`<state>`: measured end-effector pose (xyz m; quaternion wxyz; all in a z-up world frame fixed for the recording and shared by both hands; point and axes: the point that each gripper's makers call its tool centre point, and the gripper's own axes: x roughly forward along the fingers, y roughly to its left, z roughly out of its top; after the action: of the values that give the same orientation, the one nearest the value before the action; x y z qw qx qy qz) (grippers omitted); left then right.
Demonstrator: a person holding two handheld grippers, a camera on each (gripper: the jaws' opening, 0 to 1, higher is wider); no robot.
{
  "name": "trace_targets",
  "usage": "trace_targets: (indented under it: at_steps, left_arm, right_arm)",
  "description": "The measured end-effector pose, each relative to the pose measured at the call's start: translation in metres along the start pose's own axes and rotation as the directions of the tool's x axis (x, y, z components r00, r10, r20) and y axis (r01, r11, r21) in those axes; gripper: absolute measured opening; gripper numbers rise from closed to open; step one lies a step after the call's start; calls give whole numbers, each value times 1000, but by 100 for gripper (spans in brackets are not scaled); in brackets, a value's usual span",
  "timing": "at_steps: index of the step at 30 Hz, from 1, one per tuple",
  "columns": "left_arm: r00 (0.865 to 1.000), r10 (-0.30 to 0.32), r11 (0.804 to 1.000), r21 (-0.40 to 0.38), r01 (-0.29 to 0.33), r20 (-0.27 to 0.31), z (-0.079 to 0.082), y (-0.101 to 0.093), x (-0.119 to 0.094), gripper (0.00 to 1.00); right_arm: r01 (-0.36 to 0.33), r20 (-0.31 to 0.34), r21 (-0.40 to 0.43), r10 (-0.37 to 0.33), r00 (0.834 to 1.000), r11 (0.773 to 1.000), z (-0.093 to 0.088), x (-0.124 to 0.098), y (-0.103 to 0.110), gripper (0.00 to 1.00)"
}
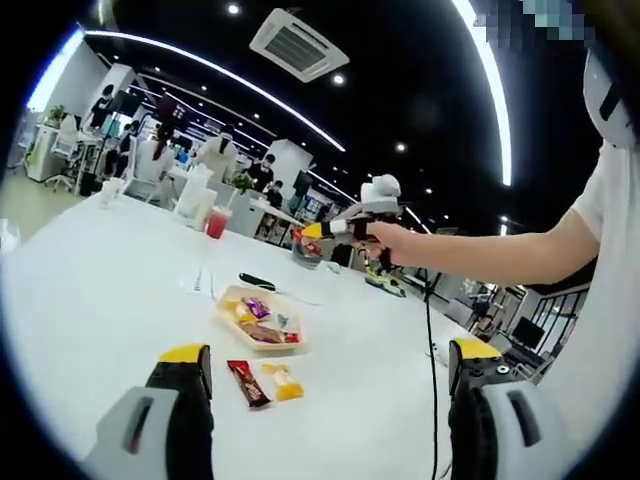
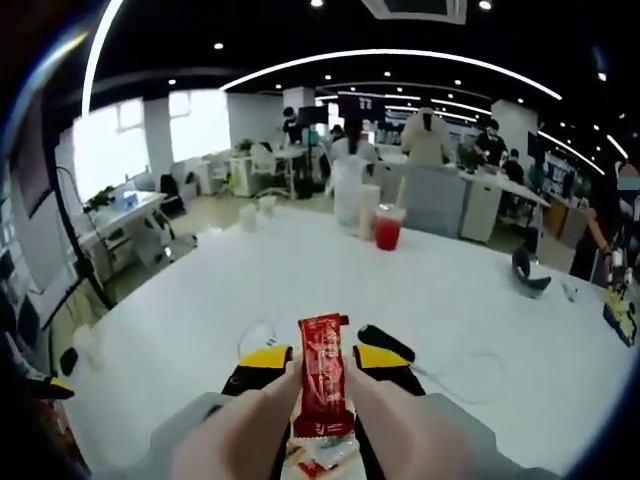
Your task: Place the target food into the container with the food tongs after gripping and lifting it, then release it inside without dropping or visibly crushing the food.
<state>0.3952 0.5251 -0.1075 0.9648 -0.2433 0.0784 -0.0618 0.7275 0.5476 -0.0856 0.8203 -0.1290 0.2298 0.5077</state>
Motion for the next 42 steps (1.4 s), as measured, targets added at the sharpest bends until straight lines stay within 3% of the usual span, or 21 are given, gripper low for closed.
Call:
trace_targets:
  at_steps: [12,19,25,34,38,42]
  left_arm:
    - [1000,-14,1000,17,14,-18,-6,-8,0,99]
    - [1000,-7,1000,18,7,-22,-9,-9,-4,99]
    - [1000,-1,1000,19,1,-21,-10,-10,-5,99]
    - [999,10,999,36,-9,-44,-16,-7,0,99]
    - [1000,13,1000,18,-13,-14,-7,-4,1,99]
    - [1000,10,999,33,-9,-29,-9,-2,4,99]
  right_arm:
    - [-18,73,29,16,997,999,16,-10,-3,28]
    - [-24,73,21,22,997,999,12,-7,-1,28]
    - [-36,64,27,35,997,999,4,-18,13,28]
    - [-32,99,52,27,995,998,10,-33,13,28]
    - [-15,98,39,12,995,999,8,-39,7,28]
    - [-3,117,57,-3,993,998,8,-43,5,29]
